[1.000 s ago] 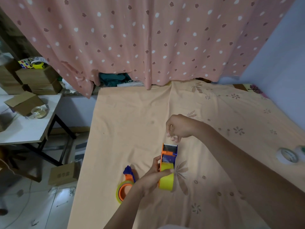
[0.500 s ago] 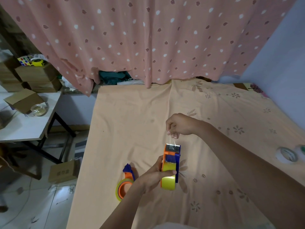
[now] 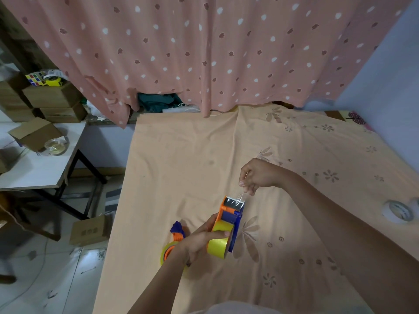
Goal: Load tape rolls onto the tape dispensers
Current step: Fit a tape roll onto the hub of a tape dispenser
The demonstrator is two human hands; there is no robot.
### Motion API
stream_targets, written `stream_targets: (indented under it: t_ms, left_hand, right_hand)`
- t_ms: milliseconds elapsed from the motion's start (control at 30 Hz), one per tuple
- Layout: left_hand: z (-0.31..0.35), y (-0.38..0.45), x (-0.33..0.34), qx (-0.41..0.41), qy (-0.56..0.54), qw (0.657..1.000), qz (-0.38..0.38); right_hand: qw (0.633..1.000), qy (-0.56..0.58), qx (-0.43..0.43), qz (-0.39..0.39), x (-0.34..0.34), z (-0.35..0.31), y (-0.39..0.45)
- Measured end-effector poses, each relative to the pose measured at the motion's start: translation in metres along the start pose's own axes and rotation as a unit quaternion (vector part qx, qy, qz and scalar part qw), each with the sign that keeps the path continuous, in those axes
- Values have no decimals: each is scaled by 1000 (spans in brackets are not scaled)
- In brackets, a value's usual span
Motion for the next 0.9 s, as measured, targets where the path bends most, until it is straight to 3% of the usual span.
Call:
stream_targets:
  t_ms: [567,733,900]
  left_hand:
    - [-1,-13,-5,-37,11,998,-43]
    - [1,-22,-7,-13,-116,992,-57]
    - [0,-17,-18,3,-275,961,-22]
  right_hand:
    - [991,109,79,4,-4,35,1]
    - [964,241,98,-51,7,38,-9]
    - [897,433,75,-56,29,39,-18]
Point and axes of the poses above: each hand's wrist, its own y-axis towards the middle knuckle, its own x-axis out of the palm, z = x × y, the point moved 7 cm from there along y, towards the middle knuckle, and after that the axes turned 2 degrees about z, right-handed, at the moved point
